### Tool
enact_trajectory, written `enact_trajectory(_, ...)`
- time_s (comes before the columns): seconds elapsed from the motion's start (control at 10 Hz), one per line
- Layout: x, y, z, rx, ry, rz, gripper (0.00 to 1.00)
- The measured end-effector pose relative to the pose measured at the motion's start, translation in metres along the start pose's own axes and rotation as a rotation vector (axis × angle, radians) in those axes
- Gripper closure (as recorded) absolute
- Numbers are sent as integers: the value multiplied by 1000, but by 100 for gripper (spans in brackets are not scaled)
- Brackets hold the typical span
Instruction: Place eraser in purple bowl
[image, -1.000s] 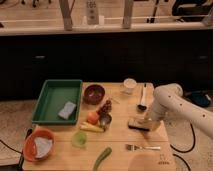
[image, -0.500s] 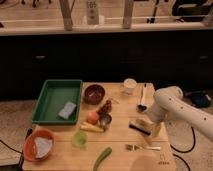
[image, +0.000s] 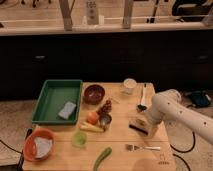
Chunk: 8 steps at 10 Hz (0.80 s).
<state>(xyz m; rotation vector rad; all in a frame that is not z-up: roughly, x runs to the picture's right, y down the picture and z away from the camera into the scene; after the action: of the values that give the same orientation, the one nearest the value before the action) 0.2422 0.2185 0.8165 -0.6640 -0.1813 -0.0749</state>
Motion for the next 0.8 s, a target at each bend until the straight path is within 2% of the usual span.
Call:
enact_trajectory(0.3, -8, -6, 7, -2, -3, 21, 22)
enact_trajectory(0.6, 0, -9, 22, -32, -24, 93, 50)
enact_trajectory(0.8, 4, -11, 30, -51, -54, 126, 72)
